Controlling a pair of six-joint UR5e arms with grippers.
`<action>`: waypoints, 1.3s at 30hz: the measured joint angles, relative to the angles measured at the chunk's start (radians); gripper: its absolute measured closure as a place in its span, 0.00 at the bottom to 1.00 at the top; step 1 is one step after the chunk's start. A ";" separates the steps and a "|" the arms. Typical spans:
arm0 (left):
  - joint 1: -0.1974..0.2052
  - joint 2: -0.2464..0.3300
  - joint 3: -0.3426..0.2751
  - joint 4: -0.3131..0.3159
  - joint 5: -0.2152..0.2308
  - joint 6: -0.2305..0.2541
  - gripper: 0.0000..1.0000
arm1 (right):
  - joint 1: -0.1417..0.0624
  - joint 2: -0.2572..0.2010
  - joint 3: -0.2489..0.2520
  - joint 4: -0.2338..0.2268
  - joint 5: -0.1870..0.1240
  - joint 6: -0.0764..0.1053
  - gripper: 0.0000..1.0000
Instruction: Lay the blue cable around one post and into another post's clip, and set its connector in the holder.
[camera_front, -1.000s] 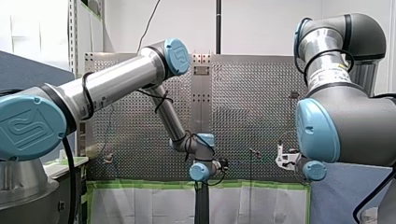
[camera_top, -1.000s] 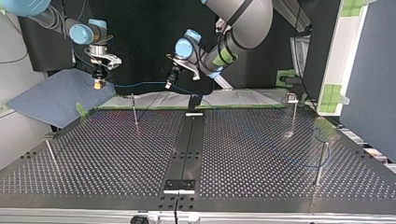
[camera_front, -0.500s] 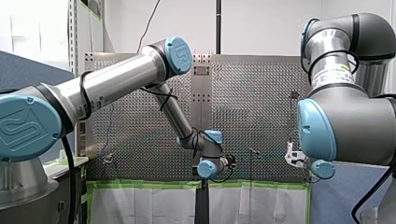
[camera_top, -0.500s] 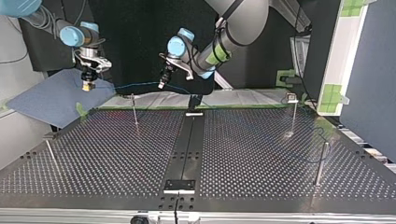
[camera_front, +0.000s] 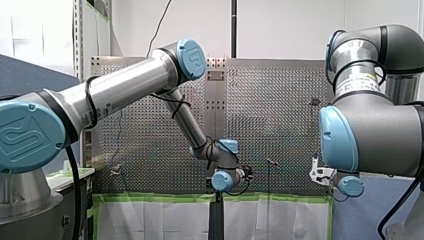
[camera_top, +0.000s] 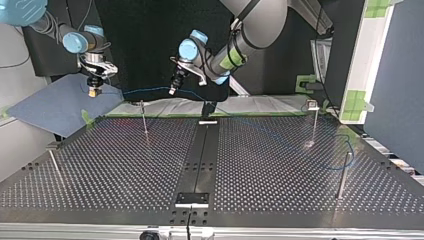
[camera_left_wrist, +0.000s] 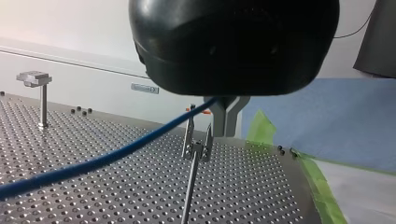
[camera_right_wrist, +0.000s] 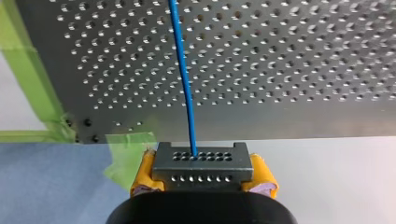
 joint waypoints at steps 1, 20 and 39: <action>0.000 0.000 0.003 -0.002 0.000 0.000 1.00 | 0.000 0.002 -0.002 0.004 0.000 -0.002 1.00; 0.011 -0.001 0.048 -0.048 0.006 -0.007 1.00 | 0.001 0.007 -0.041 0.013 -0.053 0.000 1.00; 0.027 -0.085 0.154 -0.129 0.045 -0.047 1.00 | 0.009 0.013 -0.072 0.002 -0.090 0.015 1.00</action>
